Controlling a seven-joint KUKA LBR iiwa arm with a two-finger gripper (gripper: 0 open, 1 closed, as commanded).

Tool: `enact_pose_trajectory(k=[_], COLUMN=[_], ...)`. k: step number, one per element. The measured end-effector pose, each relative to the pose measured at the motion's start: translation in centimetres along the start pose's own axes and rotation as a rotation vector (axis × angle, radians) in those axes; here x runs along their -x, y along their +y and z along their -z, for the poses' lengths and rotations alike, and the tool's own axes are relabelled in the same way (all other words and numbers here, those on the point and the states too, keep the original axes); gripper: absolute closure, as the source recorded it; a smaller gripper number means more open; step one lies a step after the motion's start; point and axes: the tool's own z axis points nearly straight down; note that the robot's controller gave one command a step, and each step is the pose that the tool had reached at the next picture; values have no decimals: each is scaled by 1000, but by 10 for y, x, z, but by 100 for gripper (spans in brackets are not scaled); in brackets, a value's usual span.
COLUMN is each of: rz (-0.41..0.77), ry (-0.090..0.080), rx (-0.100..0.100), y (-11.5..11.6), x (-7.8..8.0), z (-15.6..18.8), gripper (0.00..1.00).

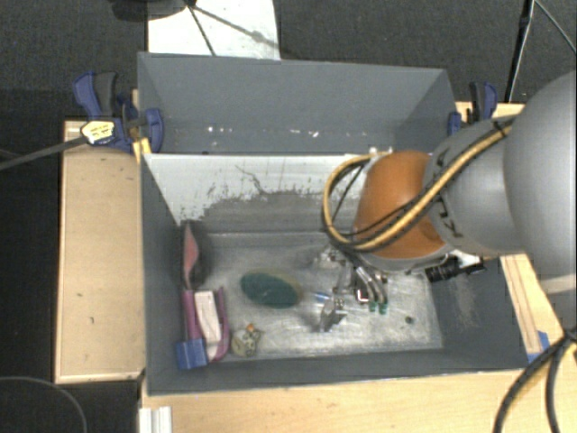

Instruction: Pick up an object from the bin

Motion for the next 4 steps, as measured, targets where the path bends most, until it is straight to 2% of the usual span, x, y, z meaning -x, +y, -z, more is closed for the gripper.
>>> enact_pose_trajectory(k=[1, 2, 3, 4], rz=[-219, -281, -276, -265], ry=[-4, -8, -16, -10], rx=[4, 2, 4, 3], y=[70, 66, 66, 54], x=[35, 23, 26, 41], z=[41, -5, -2, 167], gripper=[0, 0, 100, 100])
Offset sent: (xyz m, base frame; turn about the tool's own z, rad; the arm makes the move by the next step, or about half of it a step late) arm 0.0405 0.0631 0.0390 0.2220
